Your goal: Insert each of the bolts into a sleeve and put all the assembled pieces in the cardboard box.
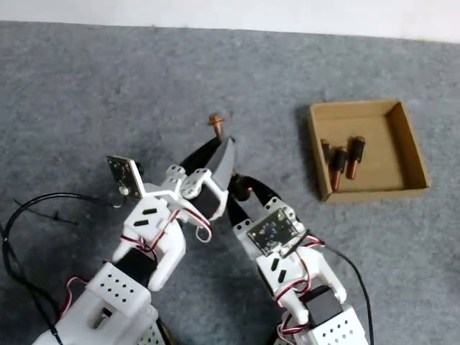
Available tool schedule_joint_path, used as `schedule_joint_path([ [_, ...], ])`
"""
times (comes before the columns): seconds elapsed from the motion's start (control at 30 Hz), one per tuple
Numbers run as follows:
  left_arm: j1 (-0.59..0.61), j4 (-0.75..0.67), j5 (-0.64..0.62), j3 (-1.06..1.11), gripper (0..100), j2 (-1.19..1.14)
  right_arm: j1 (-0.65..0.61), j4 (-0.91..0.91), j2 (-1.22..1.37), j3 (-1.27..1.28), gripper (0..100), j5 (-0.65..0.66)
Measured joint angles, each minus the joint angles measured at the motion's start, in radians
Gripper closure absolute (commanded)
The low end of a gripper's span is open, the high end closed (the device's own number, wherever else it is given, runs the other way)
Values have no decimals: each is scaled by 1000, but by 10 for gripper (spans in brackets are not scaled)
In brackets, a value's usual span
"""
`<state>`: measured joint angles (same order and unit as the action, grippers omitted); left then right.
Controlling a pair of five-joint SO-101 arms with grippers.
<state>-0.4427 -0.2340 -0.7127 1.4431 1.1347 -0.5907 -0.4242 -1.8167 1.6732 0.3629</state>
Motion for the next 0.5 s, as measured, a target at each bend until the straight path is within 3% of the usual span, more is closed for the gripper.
schedule_joint_path([
  [0.5, 2, 15, 0, 12, 996, 0, 2, 0, 0, 0, 993, 0],
])
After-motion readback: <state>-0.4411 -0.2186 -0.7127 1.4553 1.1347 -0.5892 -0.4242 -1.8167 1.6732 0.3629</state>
